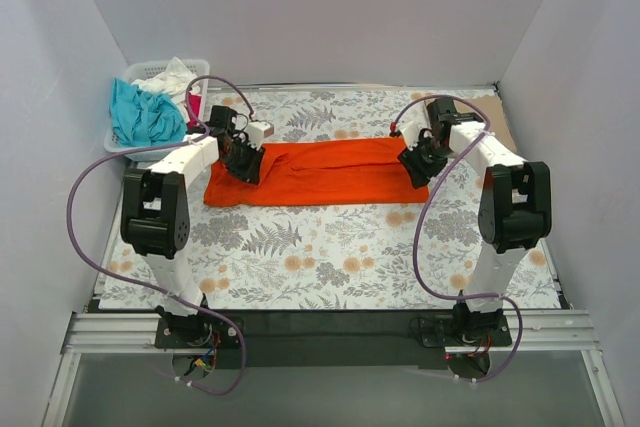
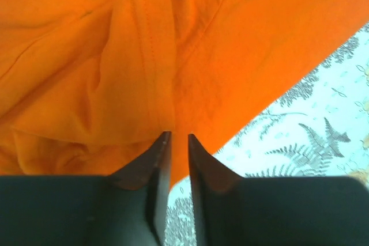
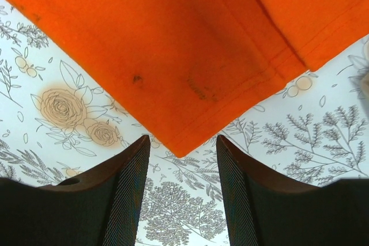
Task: Fold and stack the t-shirts
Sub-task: Fold the tshirt
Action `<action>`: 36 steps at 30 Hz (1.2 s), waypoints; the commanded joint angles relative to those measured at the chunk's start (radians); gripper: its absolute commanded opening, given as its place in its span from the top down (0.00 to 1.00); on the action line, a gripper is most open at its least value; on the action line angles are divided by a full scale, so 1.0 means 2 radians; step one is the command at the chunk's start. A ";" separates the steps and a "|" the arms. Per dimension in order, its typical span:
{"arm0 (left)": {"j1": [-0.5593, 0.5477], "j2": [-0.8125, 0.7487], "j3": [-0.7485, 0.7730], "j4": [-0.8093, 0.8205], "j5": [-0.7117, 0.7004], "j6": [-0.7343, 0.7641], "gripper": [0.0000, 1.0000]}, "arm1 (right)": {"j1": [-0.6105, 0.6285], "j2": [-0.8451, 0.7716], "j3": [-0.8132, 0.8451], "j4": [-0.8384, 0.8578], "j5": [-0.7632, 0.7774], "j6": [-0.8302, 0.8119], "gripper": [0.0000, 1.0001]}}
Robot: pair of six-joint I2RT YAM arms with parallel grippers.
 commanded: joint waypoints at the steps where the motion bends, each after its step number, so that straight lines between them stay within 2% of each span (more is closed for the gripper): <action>1: -0.002 0.019 0.003 0.027 0.006 -0.021 0.78 | -0.002 0.013 0.036 -0.004 -0.020 0.011 0.52; 2: -0.002 0.029 0.003 0.028 0.003 -0.026 0.73 | -0.002 0.016 0.045 -0.004 -0.023 0.014 0.52; 5: -0.002 0.038 0.006 0.032 -0.008 -0.041 0.72 | -0.002 0.025 0.067 -0.003 -0.029 0.021 0.52; 7: -0.001 0.022 0.002 0.031 -0.007 -0.049 0.67 | -0.002 0.035 0.084 -0.004 -0.035 0.025 0.53; 12: 0.001 -0.040 0.008 0.012 0.012 -0.076 0.67 | -0.001 0.075 0.145 -0.004 -0.049 0.045 0.58; 16: 0.002 -0.071 -0.006 0.015 0.000 -0.112 0.68 | 0.005 0.115 0.171 -0.002 -0.042 0.054 0.60; 21: 0.005 -0.070 -0.059 0.052 -0.021 -0.165 0.78 | 0.018 0.149 0.176 0.002 -0.018 0.057 0.64; 23: 0.006 -0.069 -0.070 0.067 -0.038 -0.189 0.87 | 0.023 0.158 0.162 0.005 -0.010 0.055 0.64; 28: 0.011 -0.083 -0.095 0.091 -0.080 -0.247 0.94 | 0.032 0.140 0.103 0.005 0.013 0.040 0.72; 31: 0.013 -0.098 -0.109 0.096 -0.099 -0.258 0.95 | 0.041 0.095 0.027 0.004 0.010 0.029 0.73; 36: 0.014 -0.113 -0.128 0.087 -0.122 -0.271 1.00 | 0.112 -0.012 -0.148 -0.004 0.001 -0.005 0.73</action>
